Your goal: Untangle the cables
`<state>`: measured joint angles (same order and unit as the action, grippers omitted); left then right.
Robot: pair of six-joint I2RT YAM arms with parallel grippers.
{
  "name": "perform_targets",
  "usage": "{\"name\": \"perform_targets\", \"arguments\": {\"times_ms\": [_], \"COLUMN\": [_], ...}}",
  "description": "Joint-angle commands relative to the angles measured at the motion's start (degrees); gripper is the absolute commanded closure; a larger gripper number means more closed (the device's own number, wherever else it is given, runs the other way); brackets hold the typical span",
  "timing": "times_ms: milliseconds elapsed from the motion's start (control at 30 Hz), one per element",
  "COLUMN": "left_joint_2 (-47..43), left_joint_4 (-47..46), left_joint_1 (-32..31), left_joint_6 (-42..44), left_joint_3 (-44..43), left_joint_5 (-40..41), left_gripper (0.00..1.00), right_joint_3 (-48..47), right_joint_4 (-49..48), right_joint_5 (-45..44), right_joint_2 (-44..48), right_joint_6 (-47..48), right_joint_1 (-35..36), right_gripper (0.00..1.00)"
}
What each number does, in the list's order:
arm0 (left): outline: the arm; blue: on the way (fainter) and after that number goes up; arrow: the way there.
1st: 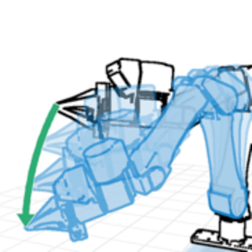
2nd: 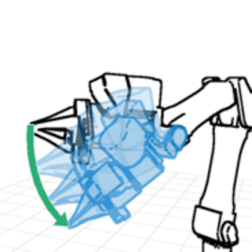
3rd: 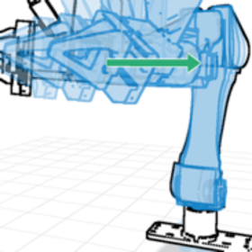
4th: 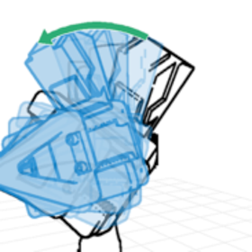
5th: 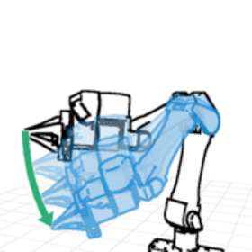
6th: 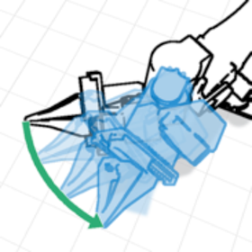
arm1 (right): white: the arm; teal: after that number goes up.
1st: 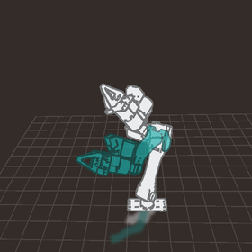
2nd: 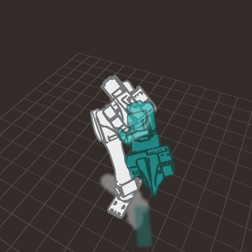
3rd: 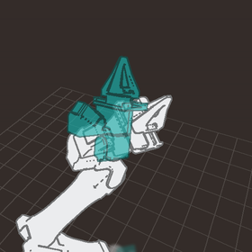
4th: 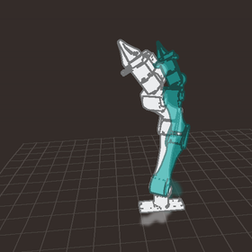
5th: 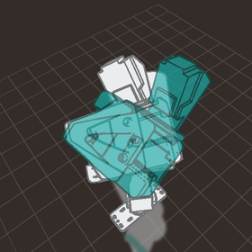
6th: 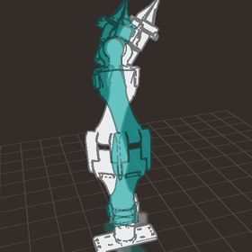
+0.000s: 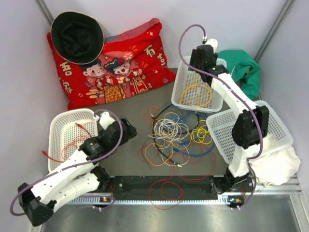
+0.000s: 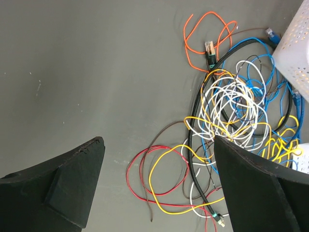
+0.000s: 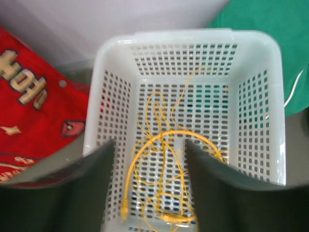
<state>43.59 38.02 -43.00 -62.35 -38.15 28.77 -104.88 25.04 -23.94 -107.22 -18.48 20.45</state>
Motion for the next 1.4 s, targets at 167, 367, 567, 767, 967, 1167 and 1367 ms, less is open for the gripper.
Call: {"name": "perform_targets", "arguments": {"times_ms": [167, 367, 567, 767, 967, 1167, 1367], "left_joint_2": [3.43, 3.16, 9.74, 16.35, 14.42, 13.36, 9.23], "left_joint_4": [-2.51, -5.06, -10.86, -10.60, -10.69, -9.81, -7.97], "left_joint_1": [-0.15, -0.15, -0.24, -2.52, -2.96, -3.23, -3.67], "left_joint_6": [2.05, 5.13, 6.89, 5.48, 4.34, 2.50, 0.39], "left_joint_3": [-0.70, 1.32, 1.85, -0.34, 0.18, 1.94, 4.13], "left_joint_5": [-3.36, -8.20, -17.69, -18.32, -16.47, -17.17, -16.21], "left_gripper": [0.01, 0.01, 0.02, 0.02, 0.03, 0.03, 0.03], "right_joint_3": [18.21, 24.28, 33.22, 49.12, 58.20, 56.37, 56.10], "right_joint_4": [-11.85, -11.77, -7.11, -6.40, -10.79, -13.61, -17.21], "right_joint_5": [3.55, 3.29, 8.64, 11.46, 16.82, 19.46, 19.29], "right_joint_2": [14.91, 28.27, 37.69, 43.85, 41.66, 30.61, 22.06], "right_joint_6": [-3.83, -1.22, -1.02, -5.07, -7.44, -7.36, -7.97], "right_joint_1": [0.29, 6.61, 14.88, 20.77, 23.40, 27.89, 30.44], "right_gripper": [0.01, 0.01, 0.01, 0.02, 0.02, 0.02, 0.02]}}
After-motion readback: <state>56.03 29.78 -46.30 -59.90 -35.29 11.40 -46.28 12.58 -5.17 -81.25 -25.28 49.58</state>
